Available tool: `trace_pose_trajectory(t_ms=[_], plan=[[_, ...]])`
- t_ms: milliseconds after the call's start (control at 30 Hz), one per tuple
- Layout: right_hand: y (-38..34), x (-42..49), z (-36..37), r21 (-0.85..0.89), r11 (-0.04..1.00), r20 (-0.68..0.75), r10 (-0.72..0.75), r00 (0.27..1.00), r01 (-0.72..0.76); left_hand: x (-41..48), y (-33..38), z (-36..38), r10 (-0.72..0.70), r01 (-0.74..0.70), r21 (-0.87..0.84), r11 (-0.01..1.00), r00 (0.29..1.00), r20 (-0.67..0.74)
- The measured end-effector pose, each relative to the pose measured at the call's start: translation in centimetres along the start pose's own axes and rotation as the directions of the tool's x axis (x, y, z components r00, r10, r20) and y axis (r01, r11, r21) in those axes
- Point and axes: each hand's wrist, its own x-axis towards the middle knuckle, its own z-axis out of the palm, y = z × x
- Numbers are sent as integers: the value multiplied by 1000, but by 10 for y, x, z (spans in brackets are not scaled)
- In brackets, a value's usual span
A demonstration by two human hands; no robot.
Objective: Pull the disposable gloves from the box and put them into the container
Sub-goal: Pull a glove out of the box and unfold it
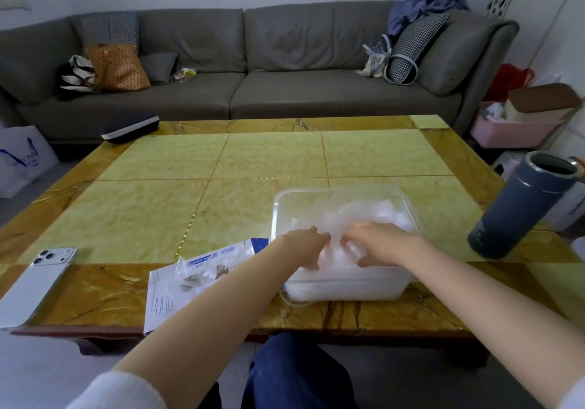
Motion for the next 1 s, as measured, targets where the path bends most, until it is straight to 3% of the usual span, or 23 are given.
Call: trace_pose_trajectory(t_ms=[200,400,533,633,700,767,833,900,1000], plan=[[12,18,12,-36,999,81,5,997,-2,13,-4,6,-20,21,-9,1000,994,106],[8,18,8,-33,999,122,10,992,-6,12,-5,5,-15,15,-2,1000,992,126],[-1,12,-3,-37,994,141,109,984,-105,5,-4,-4,-33,32,27,999,998,46],[-17,4,-20,-57,990,104,134,986,-128,-12,-4,-16,-10,9,-12,1000,993,-120],[-34,-2,-32,-59,991,19,120,993,-118,-32,-11,-21,-6,-42,-138,990,943,-333],[-55,-8,-40,-54,995,-130,71,989,-79,-56,-24,-21,-67,-106,-261,960,813,-578],[-81,-11,-44,14,999,-322,-35,946,41,-79,-45,-14,-152,-129,-316,940,672,-725],[-110,-11,-46,75,981,-458,-125,880,178,-98,-71,2,-244,-86,-368,926,609,-755],[-151,-1,-37,71,947,-502,-238,832,314,-120,-106,42,-422,81,-471,878,593,-686]])
